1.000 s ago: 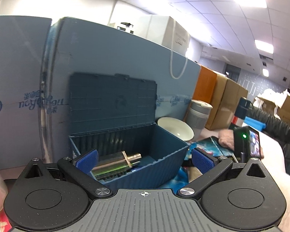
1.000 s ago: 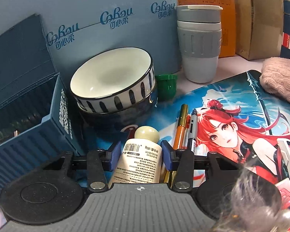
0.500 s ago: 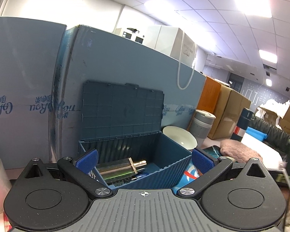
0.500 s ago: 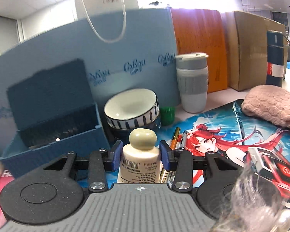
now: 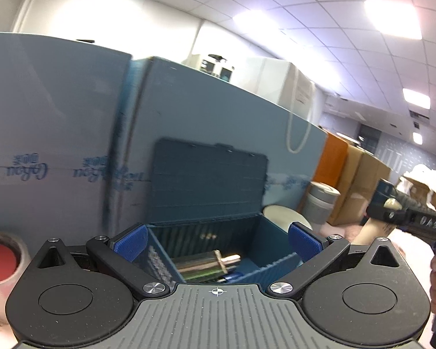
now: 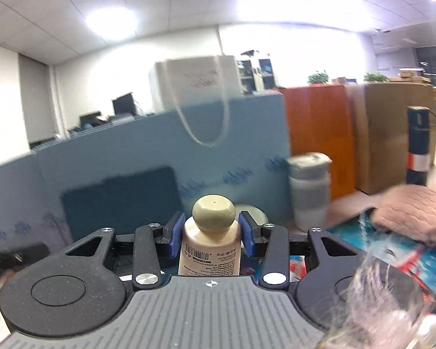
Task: Organize rigid objects
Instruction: 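Lower the cream bottle into the blue box and open the right gripper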
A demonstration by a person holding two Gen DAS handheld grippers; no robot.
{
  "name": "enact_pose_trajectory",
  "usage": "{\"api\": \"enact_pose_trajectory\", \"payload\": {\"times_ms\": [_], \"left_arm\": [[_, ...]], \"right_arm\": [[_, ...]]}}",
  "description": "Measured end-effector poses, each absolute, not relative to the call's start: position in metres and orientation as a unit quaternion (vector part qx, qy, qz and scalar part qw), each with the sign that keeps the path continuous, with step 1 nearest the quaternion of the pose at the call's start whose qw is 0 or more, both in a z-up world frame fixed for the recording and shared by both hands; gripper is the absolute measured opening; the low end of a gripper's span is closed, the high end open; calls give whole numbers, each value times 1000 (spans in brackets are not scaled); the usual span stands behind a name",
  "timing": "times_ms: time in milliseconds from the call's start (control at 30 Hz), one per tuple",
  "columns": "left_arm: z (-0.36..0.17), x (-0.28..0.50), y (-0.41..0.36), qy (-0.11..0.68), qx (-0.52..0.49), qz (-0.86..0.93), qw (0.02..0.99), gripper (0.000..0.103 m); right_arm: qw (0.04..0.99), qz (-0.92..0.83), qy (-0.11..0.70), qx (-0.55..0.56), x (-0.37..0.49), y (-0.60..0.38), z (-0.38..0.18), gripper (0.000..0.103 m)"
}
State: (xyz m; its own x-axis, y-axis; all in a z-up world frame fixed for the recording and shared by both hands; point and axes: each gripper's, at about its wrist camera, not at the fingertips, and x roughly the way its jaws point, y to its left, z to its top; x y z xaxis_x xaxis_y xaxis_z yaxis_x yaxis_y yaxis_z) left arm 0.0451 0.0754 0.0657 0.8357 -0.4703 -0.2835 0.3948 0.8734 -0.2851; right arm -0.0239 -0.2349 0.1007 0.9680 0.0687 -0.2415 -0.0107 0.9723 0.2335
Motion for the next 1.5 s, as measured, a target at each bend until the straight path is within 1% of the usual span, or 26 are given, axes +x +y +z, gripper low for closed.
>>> {"api": "enact_pose_trajectory", "payload": {"times_ms": [200, 367, 633, 767, 933, 1067, 1333, 1500], "left_arm": [[64, 49, 90, 172, -126, -206, 955, 103], [61, 54, 106, 175, -154, -180, 956, 103], [57, 58, 117, 181, -168, -158, 956, 103], [56, 59, 114, 186, -158, -159, 957, 103], [53, 62, 107, 194, -140, -162, 957, 103], [51, 64, 103, 197, -135, -169, 956, 103], [51, 65, 102, 200, -132, -171, 956, 103], [51, 66, 100, 200, -132, -173, 955, 103]], "right_arm": [[982, 80, 112, 125, 3, -193, 115, 38], [977, 113, 120, 138, 37, -157, 110, 38], [956, 119, 186, 191, 89, -141, 70, 38], [940, 126, 222, 227, 100, -141, 54, 38], [928, 125, 257, 239, 105, -141, 36, 38], [932, 125, 255, 224, 103, -137, 33, 38], [957, 115, 236, 122, 94, -115, 39, 39], [962, 110, 235, 89, 91, -107, 41, 40]]}}
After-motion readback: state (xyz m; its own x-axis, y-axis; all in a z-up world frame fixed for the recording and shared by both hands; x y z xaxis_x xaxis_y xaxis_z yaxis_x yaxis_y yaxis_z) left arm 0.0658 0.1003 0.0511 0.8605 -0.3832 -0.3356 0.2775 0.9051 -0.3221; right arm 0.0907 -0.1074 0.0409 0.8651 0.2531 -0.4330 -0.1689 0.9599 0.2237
